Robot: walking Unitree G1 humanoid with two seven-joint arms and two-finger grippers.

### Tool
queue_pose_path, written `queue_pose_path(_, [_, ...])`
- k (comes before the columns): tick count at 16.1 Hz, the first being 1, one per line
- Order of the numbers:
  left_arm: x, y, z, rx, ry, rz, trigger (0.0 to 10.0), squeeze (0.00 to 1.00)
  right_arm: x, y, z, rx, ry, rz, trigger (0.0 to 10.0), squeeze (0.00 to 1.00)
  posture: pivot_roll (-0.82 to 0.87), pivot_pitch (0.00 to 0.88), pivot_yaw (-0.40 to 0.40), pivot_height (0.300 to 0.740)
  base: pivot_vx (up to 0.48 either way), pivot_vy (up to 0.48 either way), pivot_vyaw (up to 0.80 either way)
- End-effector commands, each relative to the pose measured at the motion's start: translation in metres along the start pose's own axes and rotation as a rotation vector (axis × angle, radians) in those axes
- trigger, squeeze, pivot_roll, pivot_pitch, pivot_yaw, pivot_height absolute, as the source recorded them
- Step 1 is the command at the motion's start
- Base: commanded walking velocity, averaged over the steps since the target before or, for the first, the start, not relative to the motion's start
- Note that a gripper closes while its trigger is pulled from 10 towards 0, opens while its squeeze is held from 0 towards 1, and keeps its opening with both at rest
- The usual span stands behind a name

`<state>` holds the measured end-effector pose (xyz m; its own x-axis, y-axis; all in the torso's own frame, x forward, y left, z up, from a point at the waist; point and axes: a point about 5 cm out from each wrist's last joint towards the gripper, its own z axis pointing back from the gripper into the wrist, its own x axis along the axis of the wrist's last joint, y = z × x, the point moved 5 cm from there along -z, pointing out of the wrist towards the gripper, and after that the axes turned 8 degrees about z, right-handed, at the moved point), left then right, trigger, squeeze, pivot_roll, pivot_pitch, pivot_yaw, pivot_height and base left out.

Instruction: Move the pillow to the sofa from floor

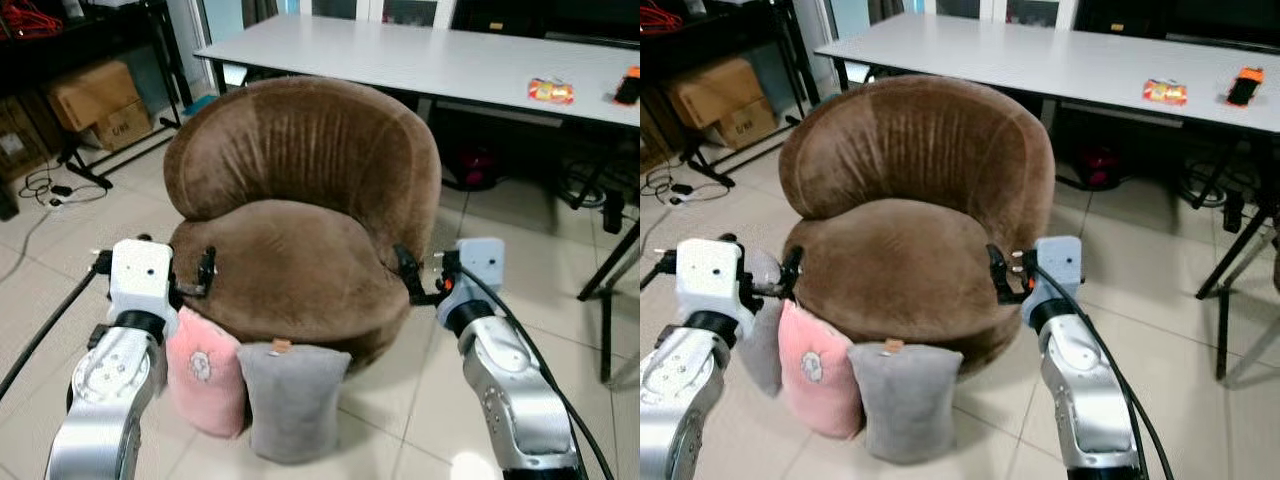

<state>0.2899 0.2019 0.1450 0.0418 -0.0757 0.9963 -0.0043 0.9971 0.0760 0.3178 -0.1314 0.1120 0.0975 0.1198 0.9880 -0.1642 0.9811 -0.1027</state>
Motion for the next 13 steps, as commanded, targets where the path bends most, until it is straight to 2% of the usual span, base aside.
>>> queue_pose_path(1, [0.0047, 0.0042, -0.0008, 0.008, -0.019, -0.011, 10.0, 0.00, 0.0044, 0.0059, -0.0007, 0.016, -0.022, -0.001, 10.0, 0.00, -0.11, 0.000, 0.050, 0.740, 0.000, 0.000, 0.00])
queue_pose_path(2, [0.0039, 0.0040, -0.0005, 0.007, -0.017, -0.013, 10.0, 0.00, 0.0039, 0.0051, -0.0007, 0.011, -0.019, -0.009, 10.0, 0.00, -0.11, 0.000, 0.050, 0.740, 0.244, 0.000, 0.00])
queue_pose_path(5, [0.0016, 0.0044, 0.0003, 0.004, -0.012, -0.014, 10.0, 0.00, 0.0018, 0.0026, -0.0019, 0.001, -0.006, -0.017, 10.0, 0.00, -0.11, 0.000, 0.049, 0.740, 0.271, 0.000, -0.80])
queue_pose_path(9, [0.0004, 0.0074, -0.0001, 0.005, -0.013, -0.002, 10.0, 0.00, 0.0049, 0.0010, -0.0027, -0.008, -0.015, 0.005, 10.0, 0.00, -0.13, 0.000, 0.056, 0.740, 0.308, 0.000, 0.00])
queue_pose_path(11, [0.0005, 0.0058, -0.0007, 0.001, -0.013, 0.001, 10.0, 0.00, 0.0060, 0.0027, -0.0022, 0.015, -0.020, 0.046, 10.0, 0.00, -0.13, 0.000, 0.054, 0.740, 0.317, 0.000, 0.00])
queue_pose_path(13, [0.0006, 0.0033, -0.0003, -0.008, -0.015, -0.003, 10.0, 0.00, 0.0064, 0.0078, -0.0042, 0.049, -0.019, 0.055, 10.0, 0.00, -0.12, 0.000, 0.049, 0.740, 0.321, 0.000, 0.80])
